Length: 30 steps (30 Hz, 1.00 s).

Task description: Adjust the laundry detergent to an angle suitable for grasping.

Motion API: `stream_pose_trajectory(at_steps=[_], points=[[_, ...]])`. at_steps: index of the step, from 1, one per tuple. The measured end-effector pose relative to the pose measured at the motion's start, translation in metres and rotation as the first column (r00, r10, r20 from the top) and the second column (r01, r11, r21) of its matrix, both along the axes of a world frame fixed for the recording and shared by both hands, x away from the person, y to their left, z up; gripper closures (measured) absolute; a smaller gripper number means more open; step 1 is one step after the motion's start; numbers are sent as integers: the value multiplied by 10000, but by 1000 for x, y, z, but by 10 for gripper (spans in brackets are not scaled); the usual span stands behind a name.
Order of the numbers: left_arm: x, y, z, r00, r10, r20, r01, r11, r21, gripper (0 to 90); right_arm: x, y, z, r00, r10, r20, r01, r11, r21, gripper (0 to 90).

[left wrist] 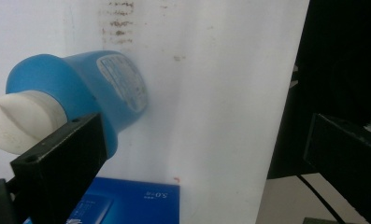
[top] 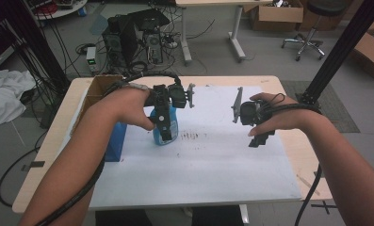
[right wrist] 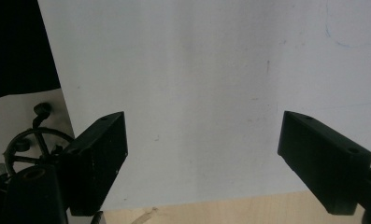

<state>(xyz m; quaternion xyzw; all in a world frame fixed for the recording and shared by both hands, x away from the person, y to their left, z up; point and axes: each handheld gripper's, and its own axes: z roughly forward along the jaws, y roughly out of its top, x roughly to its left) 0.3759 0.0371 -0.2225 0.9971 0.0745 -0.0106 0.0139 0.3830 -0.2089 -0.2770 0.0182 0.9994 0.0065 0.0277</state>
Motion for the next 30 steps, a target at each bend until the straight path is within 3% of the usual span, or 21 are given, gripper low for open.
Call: stream_pose_trajectory(at_steps=[18,30], points=[[-7,-4,1,10000,-59,-42,58,9998,-186,2,-5,-3,2,9999,-48,123,48,10000,71,160],[-5,5,2,10000,73,57,-73,10000,-33,2,-1,4,2,9999,72,87,-71,10000,-34,159]])
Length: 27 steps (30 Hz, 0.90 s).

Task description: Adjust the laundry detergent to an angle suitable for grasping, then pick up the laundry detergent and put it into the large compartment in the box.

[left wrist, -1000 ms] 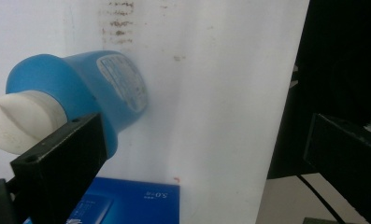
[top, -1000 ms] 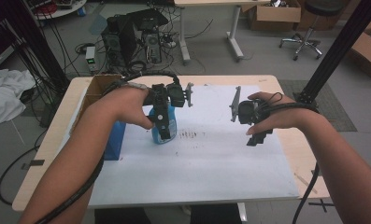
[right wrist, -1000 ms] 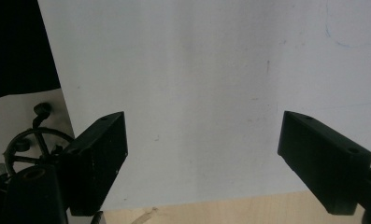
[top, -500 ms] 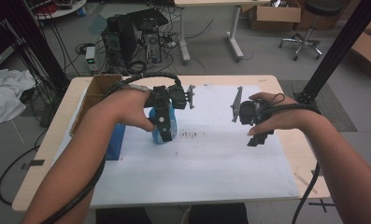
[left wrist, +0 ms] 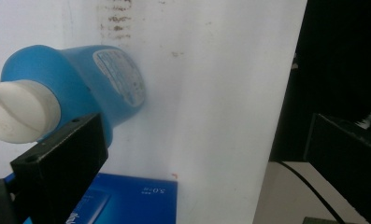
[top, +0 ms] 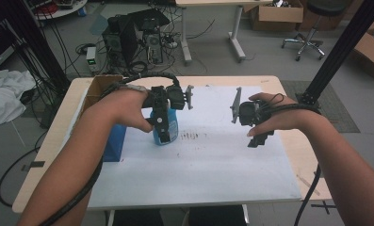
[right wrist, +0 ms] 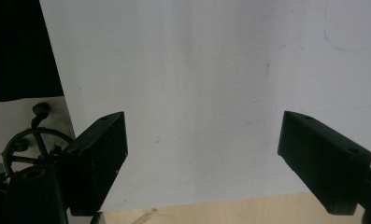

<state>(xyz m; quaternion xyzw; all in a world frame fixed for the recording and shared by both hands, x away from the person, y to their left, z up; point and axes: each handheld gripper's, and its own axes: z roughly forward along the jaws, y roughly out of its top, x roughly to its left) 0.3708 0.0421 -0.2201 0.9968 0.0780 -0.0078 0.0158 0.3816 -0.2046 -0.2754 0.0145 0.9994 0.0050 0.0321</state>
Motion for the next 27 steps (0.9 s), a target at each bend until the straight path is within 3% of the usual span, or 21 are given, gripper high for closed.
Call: stream_pose_trajectory(at_steps=[17,27], points=[[-3,1,-2,9995,109,-282,-119,9993,-361,2,4,6,0,9999,150,-20,-150,9999,31,160],[-7,0,1,9989,466,-39,-466,9989,53,2,2,2,0,9998,178,42,-178,9997,156,160]])
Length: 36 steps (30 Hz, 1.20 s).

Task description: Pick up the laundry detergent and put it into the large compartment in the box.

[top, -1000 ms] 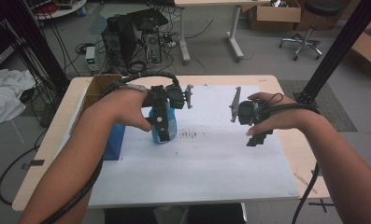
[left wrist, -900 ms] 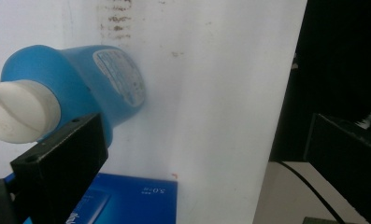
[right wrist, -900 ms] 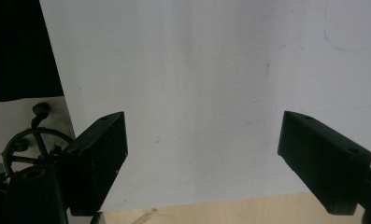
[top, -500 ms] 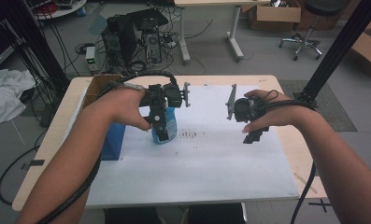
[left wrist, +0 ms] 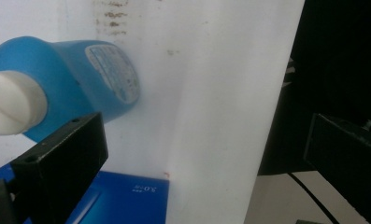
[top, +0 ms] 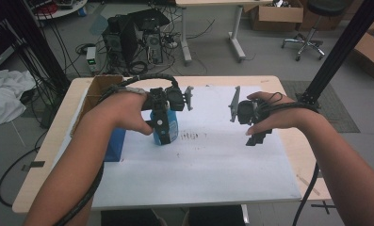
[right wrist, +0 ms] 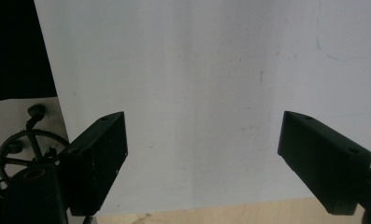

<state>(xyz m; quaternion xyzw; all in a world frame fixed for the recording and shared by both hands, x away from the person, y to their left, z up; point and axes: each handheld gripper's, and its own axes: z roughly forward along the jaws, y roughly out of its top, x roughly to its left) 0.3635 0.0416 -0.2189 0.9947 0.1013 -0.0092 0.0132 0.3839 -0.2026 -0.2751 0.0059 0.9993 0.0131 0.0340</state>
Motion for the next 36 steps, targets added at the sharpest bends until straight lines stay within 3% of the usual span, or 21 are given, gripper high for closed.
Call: stream_pose_trajectory(at_steps=[12,17,21,24,29,36], points=[[4,-2,5,9982,593,-9,-592,9981,184,1,-5,-6,-6,9999,116,0,-116,9999,89,159],[7,0,13,9967,810,-13,-809,9964,243,2,-5,-6,-11,9999,115,-19,-115,9999,20,160],[12,3,17,9940,1090,77,-1091,9939,146,2,-5,-4,-11,9999,171,-6,-171,9998,81,160],[18,8,16,9910,1335,-94,-1336,9909,-174,2,-6,-3,-9,9998,192,33,-192,9997,118,160],[28,19,13,9840,1773,-174,-1778,9836,-314,1,-7,-2,-10,9998,207,48,-208,9998,79,160],[36,24,10,9802,1982,-4,-1982,9799,-217,1,-5,-2,-9,9999,166,18,-166,9998,101,160]])
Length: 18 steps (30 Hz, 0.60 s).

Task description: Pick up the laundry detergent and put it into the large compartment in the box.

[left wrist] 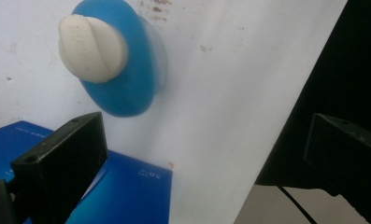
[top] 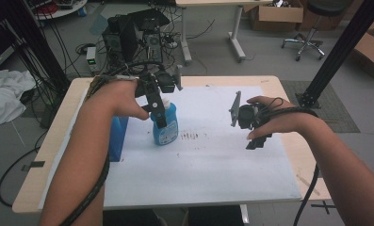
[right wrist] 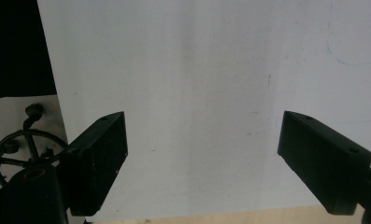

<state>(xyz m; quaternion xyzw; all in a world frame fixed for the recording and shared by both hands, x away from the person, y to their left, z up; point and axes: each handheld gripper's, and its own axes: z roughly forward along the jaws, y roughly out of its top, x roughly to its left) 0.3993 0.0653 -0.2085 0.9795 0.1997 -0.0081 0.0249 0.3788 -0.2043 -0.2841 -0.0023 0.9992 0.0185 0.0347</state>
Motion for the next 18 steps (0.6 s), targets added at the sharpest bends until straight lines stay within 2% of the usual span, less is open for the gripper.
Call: stream_pose_trajectory(at_steps=[6,11,18], points=[[8,-1,-2,9997,225,-24,-225,9996,171,2,2,5,0,10000,30,20,-30,10000,31,160],[14,-2,-7,9989,441,143,-446,9982,405,2,3,8,0,10000,56,16,-56,10000,39,160],[22,0,-14,9963,858,97,-861,9957,343,1,3,8,-1,10000,78,11,-78,10000,36,160]])
